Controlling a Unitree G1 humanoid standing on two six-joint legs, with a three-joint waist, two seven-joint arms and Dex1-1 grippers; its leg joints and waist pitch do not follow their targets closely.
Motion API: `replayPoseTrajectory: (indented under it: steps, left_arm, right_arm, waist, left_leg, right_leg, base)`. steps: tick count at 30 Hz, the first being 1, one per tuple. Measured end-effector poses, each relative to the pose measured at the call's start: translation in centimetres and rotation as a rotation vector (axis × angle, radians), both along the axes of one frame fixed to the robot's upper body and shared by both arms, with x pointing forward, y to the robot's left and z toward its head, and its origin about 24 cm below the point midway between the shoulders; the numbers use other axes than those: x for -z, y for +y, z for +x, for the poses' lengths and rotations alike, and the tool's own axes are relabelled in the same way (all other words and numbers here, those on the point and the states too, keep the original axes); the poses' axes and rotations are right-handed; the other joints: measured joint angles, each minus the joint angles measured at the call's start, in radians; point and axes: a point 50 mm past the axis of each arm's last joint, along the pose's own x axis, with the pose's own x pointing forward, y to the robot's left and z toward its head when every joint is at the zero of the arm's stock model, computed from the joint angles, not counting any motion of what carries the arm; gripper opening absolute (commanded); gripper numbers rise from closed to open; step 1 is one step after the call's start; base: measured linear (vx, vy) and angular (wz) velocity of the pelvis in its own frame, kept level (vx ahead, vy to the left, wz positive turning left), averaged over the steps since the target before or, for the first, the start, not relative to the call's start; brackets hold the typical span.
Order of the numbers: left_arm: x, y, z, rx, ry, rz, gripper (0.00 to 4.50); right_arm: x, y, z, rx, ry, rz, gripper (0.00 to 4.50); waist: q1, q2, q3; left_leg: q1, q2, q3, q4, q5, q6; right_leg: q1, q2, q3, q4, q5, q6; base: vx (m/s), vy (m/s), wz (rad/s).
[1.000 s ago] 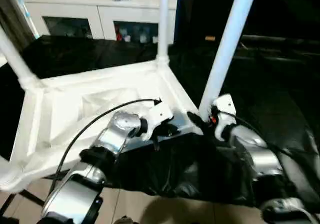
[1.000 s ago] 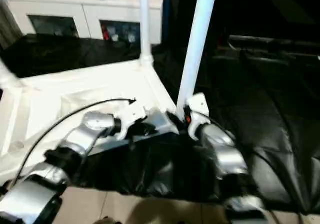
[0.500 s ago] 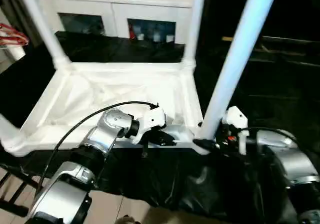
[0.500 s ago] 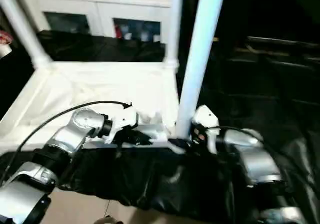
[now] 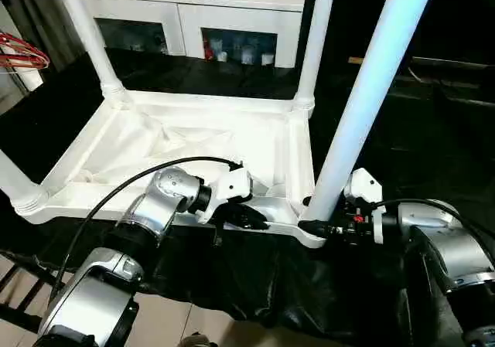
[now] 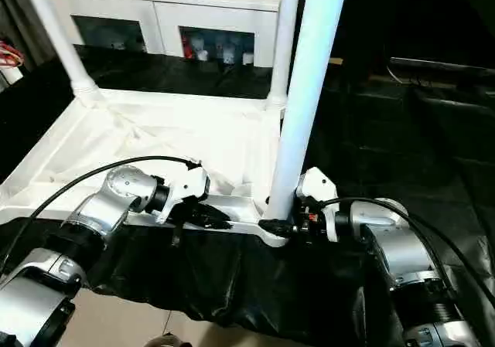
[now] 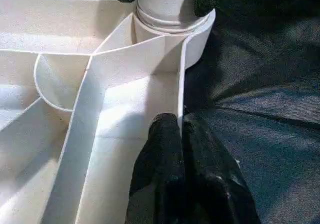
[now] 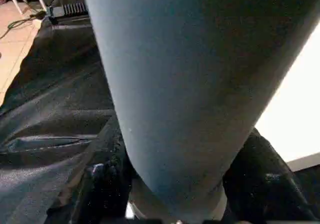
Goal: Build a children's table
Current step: Rotate leg to tighten
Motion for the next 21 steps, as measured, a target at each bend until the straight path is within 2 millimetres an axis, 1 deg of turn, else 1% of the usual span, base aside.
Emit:
replayPoseTrajectory:
  steps: [15,17,19,21]
  left_arm:
    - [0.0,0.0,0.0,0.004,0.003,0.002,0.00]
    - [0.1,0.3,0.1,-0.020,0.006,0.002,0.00]
    - [0.4,0.3,0.6,-0.105,-0.003,-0.005,0.00]
    - [0.4,-0.2,1.0,-0.162,-0.020,-0.007,0.00]
  right_arm:
    - [0.1,0.1,-0.2,0.005,-0.001,0.004,2.01]
    - [0.4,0.5,0.0,0.048,-0.014,0.030,2.01]
    - [1.0,1.0,0.9,0.169,-0.039,0.058,2.00]
    - [1.2,1.1,1.7,0.269,-0.052,0.070,1.98]
  waist:
    - [-0.001,-0.001,-0.001]
    - [-0.003,-0.006,-0.004]
    - [-0.009,-0.007,-0.007]
    - [-0.017,-0.007,-0.007]
  left_leg:
    - [0.000,0.000,0.000,0.000,0.000,0.000]
    - [0.000,0.000,0.000,-0.001,0.000,0.000]
    - [0.000,0.000,0.000,-0.001,0.002,-0.003]
    - [0.001,-0.001,-0.001,-0.001,0.002,-0.003]
  right_leg:
    - [0.000,0.000,0.000,0.000,0.000,0.000]
    - [0.000,0.000,0.000,0.000,0.000,0.000]
    - [0.001,0.001,0.000,0.000,0.000,0.001]
    - [0.001,0.001,0.000,-0.002,-0.003,0.005]
  base:
    - [0.000,0.000,0.00]
    - [0.000,0.000,0.00]
    - [0.000,0.000,0.00]
    - [0.000,0.000,0.00]
